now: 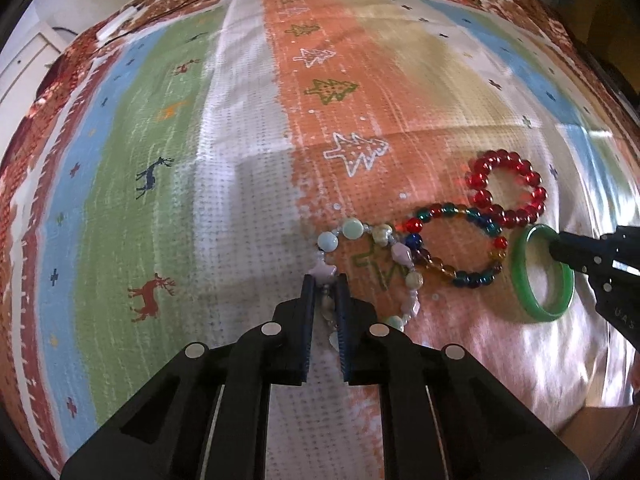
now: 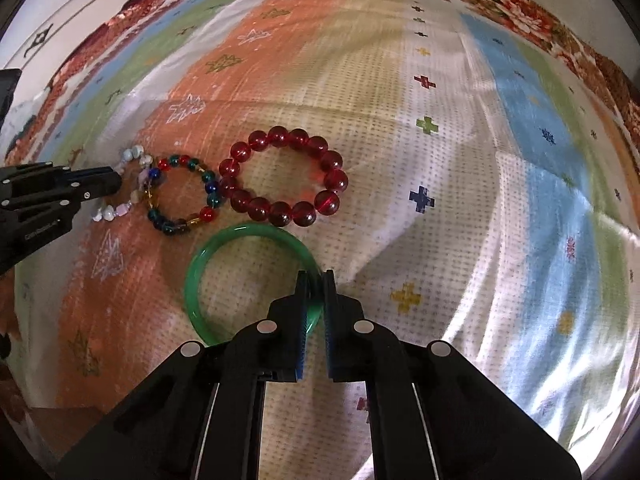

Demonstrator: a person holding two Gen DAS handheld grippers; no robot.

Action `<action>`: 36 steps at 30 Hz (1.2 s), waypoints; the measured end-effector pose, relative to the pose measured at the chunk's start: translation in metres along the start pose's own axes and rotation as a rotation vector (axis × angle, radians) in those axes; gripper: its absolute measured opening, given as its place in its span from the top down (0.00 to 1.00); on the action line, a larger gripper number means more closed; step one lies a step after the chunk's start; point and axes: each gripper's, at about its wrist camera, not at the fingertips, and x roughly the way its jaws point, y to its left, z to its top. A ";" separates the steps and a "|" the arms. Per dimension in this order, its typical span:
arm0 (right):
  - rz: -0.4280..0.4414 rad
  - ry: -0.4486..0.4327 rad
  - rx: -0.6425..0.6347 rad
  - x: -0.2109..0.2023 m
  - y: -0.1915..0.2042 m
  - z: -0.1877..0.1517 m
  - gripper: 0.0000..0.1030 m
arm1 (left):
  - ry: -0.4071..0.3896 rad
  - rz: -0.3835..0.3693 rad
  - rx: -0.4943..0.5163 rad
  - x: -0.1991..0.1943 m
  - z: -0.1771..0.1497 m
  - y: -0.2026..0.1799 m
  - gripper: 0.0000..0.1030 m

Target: Organize jewelry

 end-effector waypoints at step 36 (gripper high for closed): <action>0.026 -0.113 -0.004 -0.072 0.011 -0.022 0.92 | -0.148 -0.029 -0.136 -0.074 -0.006 0.008 1.00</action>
